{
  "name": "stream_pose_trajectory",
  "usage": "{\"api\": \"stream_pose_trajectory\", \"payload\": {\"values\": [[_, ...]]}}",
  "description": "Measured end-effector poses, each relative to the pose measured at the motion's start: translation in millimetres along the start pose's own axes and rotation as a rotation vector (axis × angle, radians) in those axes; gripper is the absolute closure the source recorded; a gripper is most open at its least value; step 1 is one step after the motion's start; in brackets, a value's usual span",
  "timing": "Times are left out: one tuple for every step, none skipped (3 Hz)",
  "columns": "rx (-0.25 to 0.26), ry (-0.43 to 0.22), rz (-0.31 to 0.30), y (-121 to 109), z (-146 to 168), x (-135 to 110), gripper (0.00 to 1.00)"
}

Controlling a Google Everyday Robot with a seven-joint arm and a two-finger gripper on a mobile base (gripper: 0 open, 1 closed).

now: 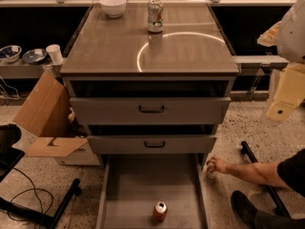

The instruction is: Pick coke can from bottom drawer and place on counter

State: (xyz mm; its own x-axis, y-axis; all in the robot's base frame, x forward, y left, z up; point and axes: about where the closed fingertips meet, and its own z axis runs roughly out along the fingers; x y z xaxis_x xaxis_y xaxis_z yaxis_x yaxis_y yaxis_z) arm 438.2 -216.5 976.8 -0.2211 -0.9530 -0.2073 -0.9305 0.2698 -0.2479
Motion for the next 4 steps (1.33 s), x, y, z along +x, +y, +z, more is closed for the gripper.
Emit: {"api": "stream_pose_trajectory", "payload": {"values": [[0.002,-0.001,0.001,0.1,-0.4,-0.3,0.0],[-0.045,-0.032,0.033,19.1,27.9,3.1,0.0],[-0.053,-0.09,0.047,56.9,66.3,2.4,0.0],[-0.079,-0.148,0.056,92.0,128.1,13.3,0.0]]}}
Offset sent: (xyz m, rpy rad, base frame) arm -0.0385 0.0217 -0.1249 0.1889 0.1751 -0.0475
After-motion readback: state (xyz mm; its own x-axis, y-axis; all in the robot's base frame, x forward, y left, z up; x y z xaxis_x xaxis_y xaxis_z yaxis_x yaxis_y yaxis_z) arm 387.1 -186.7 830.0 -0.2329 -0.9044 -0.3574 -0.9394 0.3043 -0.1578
